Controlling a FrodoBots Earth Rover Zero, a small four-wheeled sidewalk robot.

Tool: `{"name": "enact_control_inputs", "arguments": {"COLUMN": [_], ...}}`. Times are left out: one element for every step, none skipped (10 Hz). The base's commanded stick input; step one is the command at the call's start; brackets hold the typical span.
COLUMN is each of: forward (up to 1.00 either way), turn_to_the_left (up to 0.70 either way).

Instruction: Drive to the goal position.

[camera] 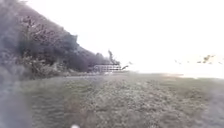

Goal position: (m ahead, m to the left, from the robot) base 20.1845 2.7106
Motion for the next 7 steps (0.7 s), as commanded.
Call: {"name": "enact_control_inputs", "arguments": {"forward": [0.45,0.45,0.45,0.45,0.45,0.45,0.45], "turn_to_the_left": [-0.27,-0.27,-0.27,-0.27,-0.27,-0.27,-0.24]}}
